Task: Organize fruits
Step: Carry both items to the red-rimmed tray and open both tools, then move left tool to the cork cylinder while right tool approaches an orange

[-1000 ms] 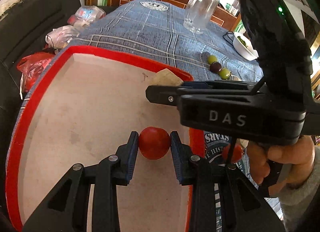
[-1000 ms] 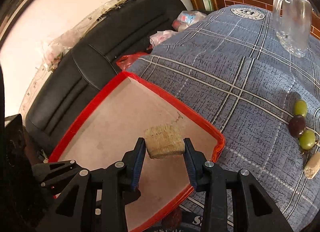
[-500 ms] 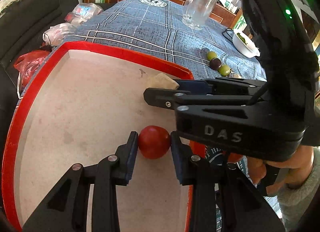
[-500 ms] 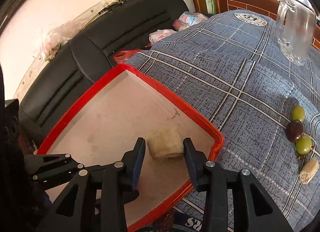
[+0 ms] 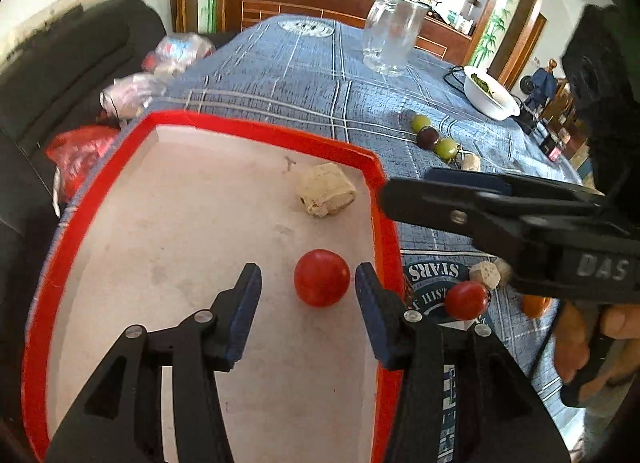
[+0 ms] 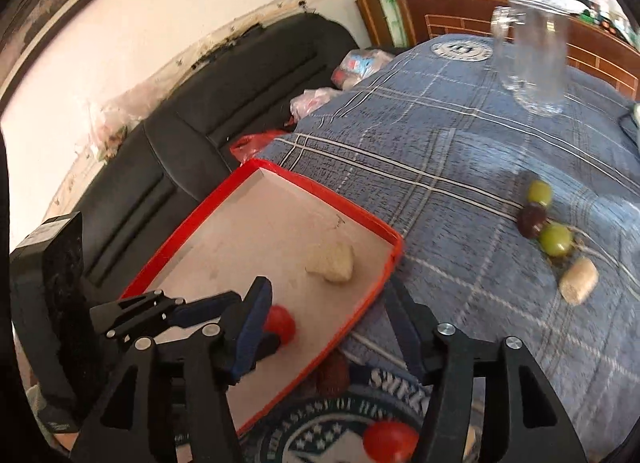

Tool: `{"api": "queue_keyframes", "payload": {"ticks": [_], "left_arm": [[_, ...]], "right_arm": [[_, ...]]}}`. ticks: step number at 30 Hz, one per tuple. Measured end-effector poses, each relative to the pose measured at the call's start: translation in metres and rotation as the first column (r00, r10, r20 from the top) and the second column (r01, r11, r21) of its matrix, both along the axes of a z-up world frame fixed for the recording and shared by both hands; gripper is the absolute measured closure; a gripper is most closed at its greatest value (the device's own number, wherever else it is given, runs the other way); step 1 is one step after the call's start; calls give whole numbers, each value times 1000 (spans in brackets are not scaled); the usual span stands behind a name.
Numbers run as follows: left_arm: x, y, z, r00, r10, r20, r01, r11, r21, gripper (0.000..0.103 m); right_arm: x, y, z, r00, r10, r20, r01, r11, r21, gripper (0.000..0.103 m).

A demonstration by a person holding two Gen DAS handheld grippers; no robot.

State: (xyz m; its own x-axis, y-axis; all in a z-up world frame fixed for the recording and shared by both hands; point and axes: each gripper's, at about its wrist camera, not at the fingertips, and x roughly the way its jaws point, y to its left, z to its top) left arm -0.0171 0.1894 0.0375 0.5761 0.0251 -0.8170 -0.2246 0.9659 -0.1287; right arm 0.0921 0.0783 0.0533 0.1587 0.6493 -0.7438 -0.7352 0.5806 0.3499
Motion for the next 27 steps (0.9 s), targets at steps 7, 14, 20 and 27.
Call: {"api": "queue_keyframes", "payload": {"ticks": [7,14,20,27], "left_arm": [[-18,-6,16,999,7,54,-3,997,-72,56],[-37,-27,32,993,5,114,-6,1000,15,46],[-41,-49,38,989,-40,144,40,999,7,46],[-41,-71,39,985,-91,145,94,996,-12,38]], "right_arm": [[-25,-47,16,997,-83,-6,83,993,85,33],[-53,-89,30,988,-149,37,144,984,106,28],[-76,-127,32,979,-200,44,194,974,115,27],[-89,-159,37,965,-253,70,244,963,119,27]]}}
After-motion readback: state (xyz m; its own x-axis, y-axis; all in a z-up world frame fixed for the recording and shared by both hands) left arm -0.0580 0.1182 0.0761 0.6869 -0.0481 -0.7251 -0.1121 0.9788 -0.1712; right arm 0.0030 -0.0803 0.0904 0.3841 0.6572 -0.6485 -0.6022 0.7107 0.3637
